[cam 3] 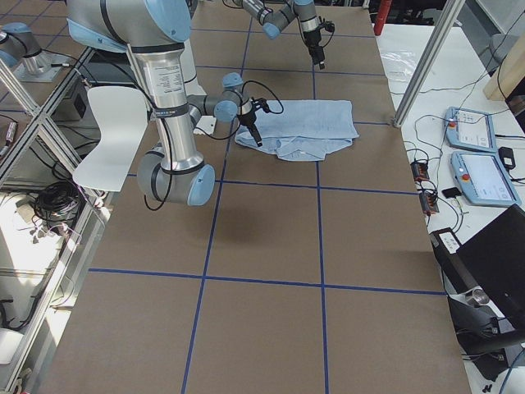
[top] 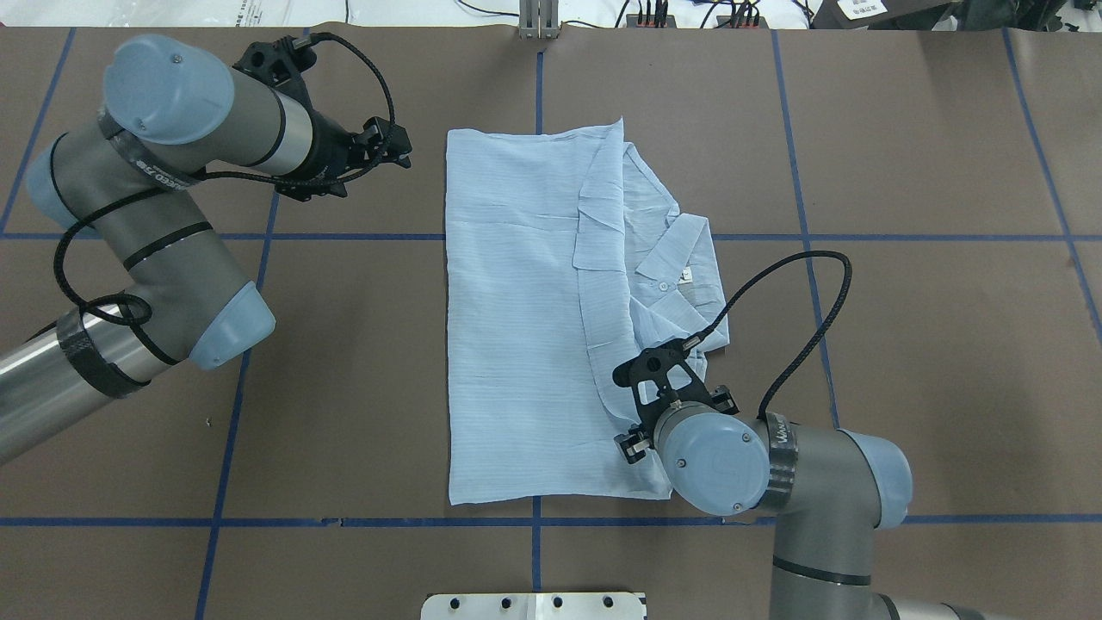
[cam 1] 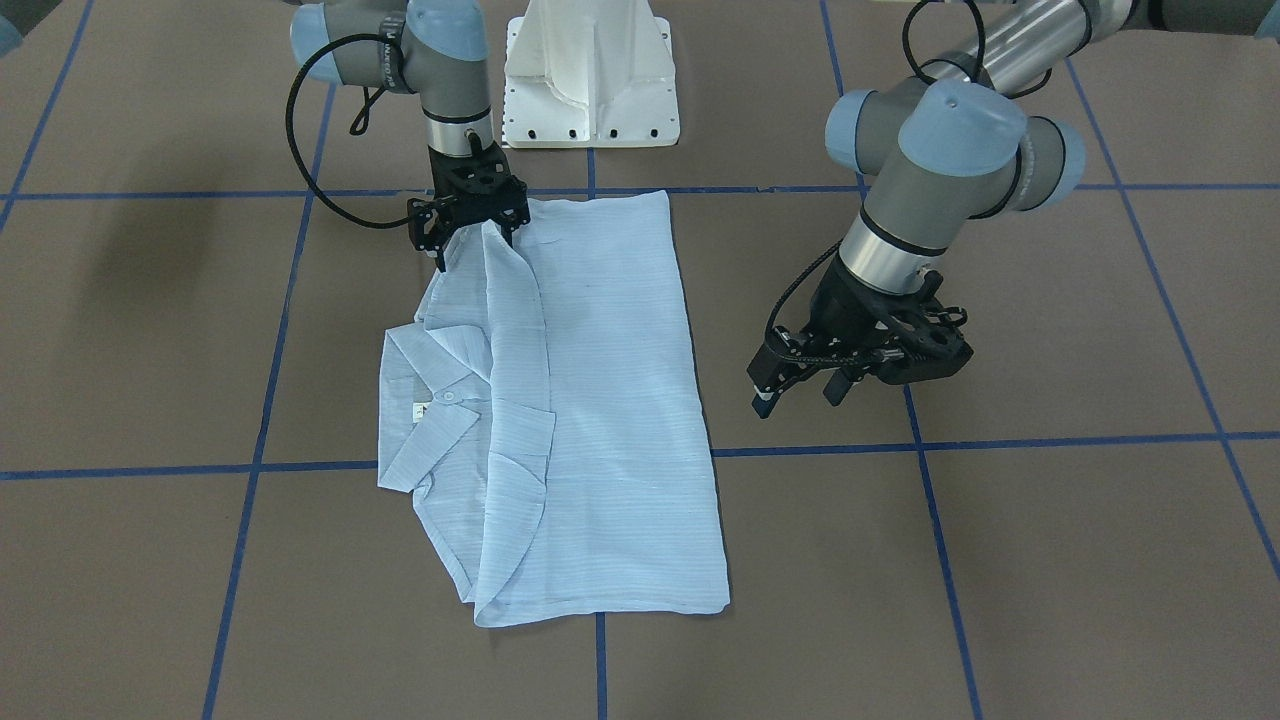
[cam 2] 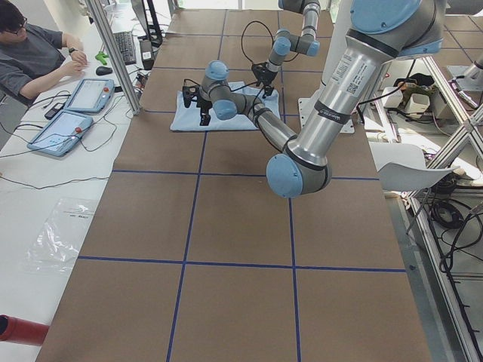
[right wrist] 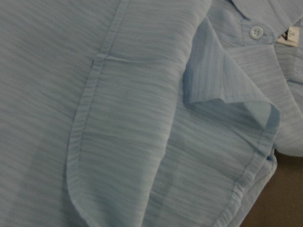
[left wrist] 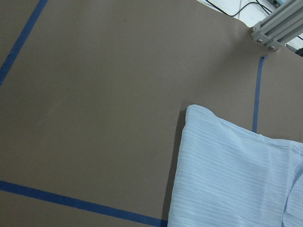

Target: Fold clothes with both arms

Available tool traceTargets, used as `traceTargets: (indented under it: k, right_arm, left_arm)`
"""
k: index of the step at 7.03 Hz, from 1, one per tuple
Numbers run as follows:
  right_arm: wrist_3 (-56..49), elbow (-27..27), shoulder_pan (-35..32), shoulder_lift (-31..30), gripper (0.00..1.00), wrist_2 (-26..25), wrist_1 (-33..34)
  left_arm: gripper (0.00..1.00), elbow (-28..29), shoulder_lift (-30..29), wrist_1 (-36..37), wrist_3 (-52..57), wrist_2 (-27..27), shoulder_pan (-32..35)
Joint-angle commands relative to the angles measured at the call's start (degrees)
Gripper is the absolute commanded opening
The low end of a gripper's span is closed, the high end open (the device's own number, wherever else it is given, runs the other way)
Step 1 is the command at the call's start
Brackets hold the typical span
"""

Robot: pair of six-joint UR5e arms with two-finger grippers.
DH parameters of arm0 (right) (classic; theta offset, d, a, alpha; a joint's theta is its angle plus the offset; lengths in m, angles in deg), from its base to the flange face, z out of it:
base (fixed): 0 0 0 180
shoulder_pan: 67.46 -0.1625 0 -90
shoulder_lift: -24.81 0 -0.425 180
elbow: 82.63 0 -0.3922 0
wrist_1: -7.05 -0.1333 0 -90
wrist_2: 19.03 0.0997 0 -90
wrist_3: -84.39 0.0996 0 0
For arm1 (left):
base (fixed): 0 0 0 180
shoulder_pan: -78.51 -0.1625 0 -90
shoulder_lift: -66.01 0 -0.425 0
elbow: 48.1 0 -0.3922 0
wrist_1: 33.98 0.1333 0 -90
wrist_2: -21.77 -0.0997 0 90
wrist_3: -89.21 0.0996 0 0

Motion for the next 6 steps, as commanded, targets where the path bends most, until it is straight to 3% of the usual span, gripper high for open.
traceTargets:
  k: [1,3,5,6]
  right_arm:
    - [-0.34,-5.88,-2.63,-8.94,1.00,2.94,-0.21]
    - [-1.31,-9.86,-4.14,-16.45,1.00,4.10,-0.82]
    - [-2.27,-11.37,-8.24,-11.76,1.00,9.60,-0.82]
    - [-2.54,-8.32,-8.79,-5.46,1.00,9.73,-0.48]
  left_arm:
    - [1.00,-0.05,-0.27,0.00,-0.21,-0.11,-0.89]
    - [1.00,-0.32,-0.27,0.00,-0.21,-0.19,-1.42]
    - [1.00,-0.40,-0.18,0.00,-0.21,-0.19,-1.43]
    - [1.00,-0.40,-0.09,0.00,-0.21,-0.19,-1.43]
